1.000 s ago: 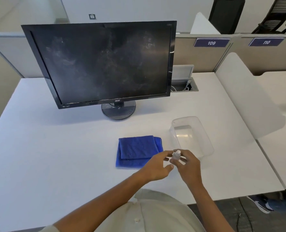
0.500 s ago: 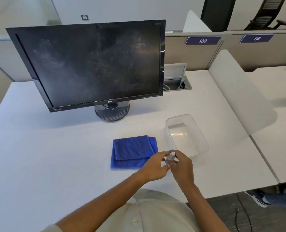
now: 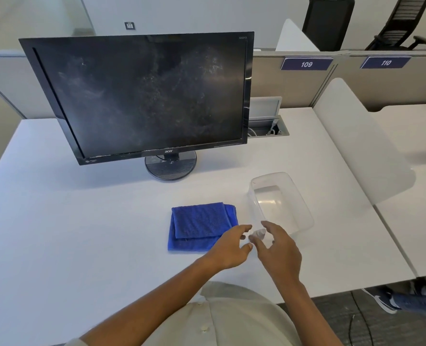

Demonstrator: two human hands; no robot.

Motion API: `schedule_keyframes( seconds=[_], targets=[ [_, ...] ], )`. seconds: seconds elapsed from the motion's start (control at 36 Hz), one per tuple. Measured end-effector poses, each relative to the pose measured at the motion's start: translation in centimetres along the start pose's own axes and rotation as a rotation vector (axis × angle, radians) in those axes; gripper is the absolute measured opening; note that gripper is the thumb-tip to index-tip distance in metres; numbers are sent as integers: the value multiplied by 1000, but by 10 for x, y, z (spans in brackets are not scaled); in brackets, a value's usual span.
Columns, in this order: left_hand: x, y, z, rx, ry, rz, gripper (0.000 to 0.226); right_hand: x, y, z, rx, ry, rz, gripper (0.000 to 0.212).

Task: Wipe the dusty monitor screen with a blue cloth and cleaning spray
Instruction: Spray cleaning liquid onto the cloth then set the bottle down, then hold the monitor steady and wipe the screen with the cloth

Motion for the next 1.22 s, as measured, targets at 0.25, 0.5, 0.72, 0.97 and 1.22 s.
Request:
schedule_keyframes(
  seconds=[0.25,0.5,0.72,0.97,1.22],
  targets=[
    [4,-33,-64,-60,217,-52,52,16,-44,-29,118,186,-155,31],
    [8,-95,-150,-1,457,-231,41,47,-85,41,96,-239,-252,38],
    [5,-122,-168,17,474,-351,37,64,-87,113,-153,-610,-186,53],
    [23,-126,-168,122,402,-296,54,71,-84,142,-392,-792,-285,72],
    [34,-134,-165,214,327,-292,63,75,-84,145,-374,-867,-286,69]
  ],
)
Point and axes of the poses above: each hand's wrist, its own x-axis towards the middle knuckle, its own z-axis out of the palm, y = z × x, the point moved 6 cm from there along x, towards the middle knuckle, and after that the axes turned 10 degrees about y, right-handed, at the moved point
